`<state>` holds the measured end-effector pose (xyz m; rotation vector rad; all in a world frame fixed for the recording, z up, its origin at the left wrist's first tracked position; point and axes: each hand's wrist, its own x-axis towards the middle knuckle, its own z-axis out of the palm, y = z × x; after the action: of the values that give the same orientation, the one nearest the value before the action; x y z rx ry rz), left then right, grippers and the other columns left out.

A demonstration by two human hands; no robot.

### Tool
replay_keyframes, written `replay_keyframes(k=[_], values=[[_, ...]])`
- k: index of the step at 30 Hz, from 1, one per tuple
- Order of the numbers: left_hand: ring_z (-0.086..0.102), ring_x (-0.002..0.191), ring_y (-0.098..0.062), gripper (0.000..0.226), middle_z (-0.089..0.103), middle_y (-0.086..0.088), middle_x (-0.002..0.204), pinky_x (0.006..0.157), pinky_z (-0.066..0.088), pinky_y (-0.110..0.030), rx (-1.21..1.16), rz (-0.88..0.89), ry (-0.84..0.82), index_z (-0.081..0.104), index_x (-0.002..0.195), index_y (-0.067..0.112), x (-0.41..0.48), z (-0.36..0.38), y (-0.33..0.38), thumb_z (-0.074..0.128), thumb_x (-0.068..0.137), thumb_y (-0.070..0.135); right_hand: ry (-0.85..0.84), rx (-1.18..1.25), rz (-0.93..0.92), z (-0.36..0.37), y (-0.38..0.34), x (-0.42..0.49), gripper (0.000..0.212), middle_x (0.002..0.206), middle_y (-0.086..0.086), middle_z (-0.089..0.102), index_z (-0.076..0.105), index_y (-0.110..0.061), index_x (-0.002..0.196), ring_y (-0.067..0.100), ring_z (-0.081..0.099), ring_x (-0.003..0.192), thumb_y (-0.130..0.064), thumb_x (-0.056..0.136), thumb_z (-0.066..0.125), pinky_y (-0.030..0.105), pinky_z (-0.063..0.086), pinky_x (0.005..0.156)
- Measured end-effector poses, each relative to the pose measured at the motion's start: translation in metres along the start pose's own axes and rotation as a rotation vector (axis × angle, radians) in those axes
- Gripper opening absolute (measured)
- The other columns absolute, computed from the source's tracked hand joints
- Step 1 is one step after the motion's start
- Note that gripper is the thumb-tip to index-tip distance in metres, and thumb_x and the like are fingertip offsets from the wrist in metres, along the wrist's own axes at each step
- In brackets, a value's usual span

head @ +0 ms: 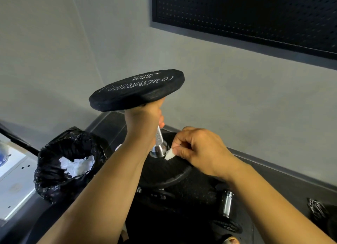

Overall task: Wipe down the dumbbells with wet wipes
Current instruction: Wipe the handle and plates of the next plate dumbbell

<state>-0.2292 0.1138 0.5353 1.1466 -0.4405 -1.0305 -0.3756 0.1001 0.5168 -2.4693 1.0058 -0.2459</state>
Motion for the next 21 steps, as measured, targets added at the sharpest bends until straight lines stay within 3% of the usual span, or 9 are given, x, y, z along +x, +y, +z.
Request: replay_keyframes(k=[5,11,16,21], values=[[0.018,0.048,-0.016,0.053,0.021,0.000,0.049,0.045,0.024,-0.025,0.065,-0.018,-0.060,0.036,0.043,0.024,-0.004,-0.003,0.001,0.067,0.085,0.014,-0.104,0.076,0.072,-0.001,0.011,0.026,0.013,0.075,-0.015,0.061,0.061,-0.029,0.076,0.008,0.055,0.074,-0.020,0.085,0.065,0.025,0.043,0.071],[0.023,0.041,-0.015,0.054,0.022,0.001,0.045,0.045,0.026,-0.025,0.115,-0.077,-0.253,0.034,0.043,0.023,-0.007,-0.003,0.005,0.063,0.088,0.018,-0.161,0.150,0.149,0.011,0.025,0.052,0.017,0.080,0.000,0.067,0.058,-0.025,0.071,0.018,0.061,0.080,-0.020,0.084,0.068,0.034,0.050,0.079],[0.025,0.036,-0.012,0.059,0.024,0.004,0.039,0.042,0.030,-0.021,0.115,-0.126,-0.377,0.036,0.035,0.023,-0.007,-0.006,0.005,0.056,0.091,0.020,-0.233,0.431,0.296,0.017,0.035,0.054,0.022,0.071,-0.005,0.054,0.054,-0.021,0.070,0.011,0.049,0.073,-0.015,0.090,0.062,0.027,0.042,0.075],[0.028,0.035,-0.010,0.049,0.028,0.004,0.040,0.042,0.032,-0.023,0.098,-0.141,-0.417,0.032,0.045,0.019,-0.004,-0.008,0.008,0.054,0.088,0.012,-0.202,0.832,0.563,0.025,0.044,0.047,0.017,0.079,0.012,0.058,0.064,-0.017,0.070,0.027,0.050,0.077,-0.021,0.087,0.064,0.040,0.039,0.076]])
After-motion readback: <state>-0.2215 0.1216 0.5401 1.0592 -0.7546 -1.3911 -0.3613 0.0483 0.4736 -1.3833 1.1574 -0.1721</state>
